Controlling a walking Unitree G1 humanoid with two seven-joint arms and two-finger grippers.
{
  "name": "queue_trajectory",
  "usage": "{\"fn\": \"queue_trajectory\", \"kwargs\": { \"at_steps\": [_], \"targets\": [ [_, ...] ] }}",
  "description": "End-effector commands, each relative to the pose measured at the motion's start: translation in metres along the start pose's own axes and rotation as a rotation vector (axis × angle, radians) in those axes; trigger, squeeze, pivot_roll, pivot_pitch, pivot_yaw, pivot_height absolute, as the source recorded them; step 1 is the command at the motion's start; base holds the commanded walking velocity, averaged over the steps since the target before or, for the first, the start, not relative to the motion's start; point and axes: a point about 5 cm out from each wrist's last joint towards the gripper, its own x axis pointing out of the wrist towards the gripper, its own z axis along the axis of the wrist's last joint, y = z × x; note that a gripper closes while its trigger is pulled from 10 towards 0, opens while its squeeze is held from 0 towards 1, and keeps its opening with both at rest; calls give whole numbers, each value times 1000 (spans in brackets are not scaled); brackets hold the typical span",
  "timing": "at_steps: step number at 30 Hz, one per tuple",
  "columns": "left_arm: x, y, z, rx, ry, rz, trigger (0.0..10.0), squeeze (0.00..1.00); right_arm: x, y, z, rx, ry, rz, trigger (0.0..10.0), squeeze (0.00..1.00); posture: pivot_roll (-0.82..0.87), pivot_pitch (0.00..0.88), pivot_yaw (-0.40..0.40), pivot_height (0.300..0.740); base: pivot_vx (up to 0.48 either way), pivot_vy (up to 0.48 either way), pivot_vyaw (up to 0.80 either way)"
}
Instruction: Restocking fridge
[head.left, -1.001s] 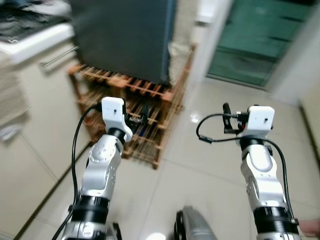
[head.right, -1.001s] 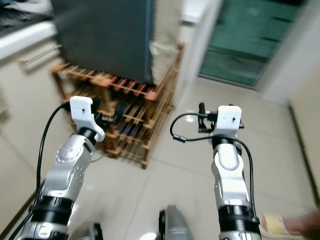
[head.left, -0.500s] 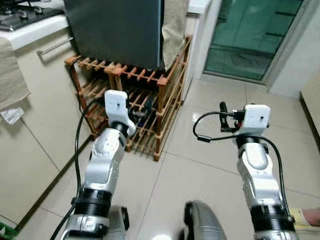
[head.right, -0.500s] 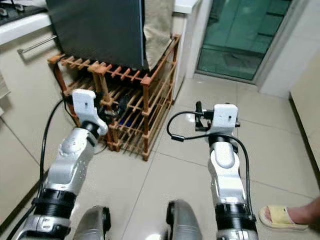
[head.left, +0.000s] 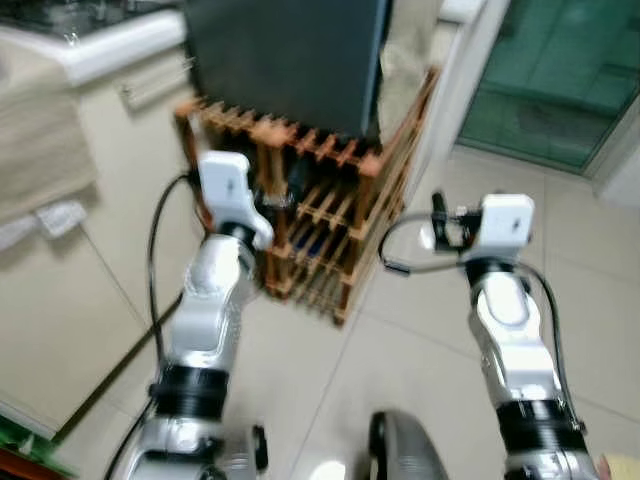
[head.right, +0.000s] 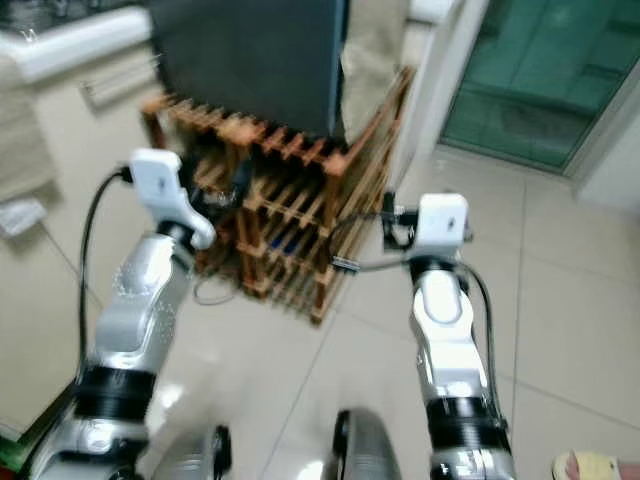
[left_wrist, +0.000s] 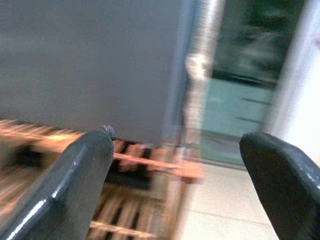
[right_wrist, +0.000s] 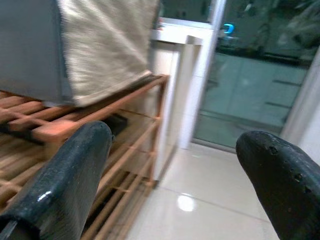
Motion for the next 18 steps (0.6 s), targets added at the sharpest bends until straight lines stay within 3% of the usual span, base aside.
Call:
{"fn": "queue_trajectory", "kwargs": {
  "at_steps": [1,5,7,18],
  "targets": [
    [-2,7,13,22,-56,-5,10000,0,2,13,7,9,-31,36,10000,0,-95,0,-5,628,480,0,0],
    [-3,-1,17,46,-75,-59,10000,0,2,12,14,20,-71,45,10000,27,-95,0,-5,638,230,0,0],
    [-2,-3,16,41,-65,-64,10000,0,2,11,14,28,-64,39,10000,110,-95,0,-5,652,0,0,0],
    [-4,-2,8,69,-5,-72,10000,0,1,6,12,43,-50,18,10000,137,-106,0,2,705,0,0,0]
  ]
}}
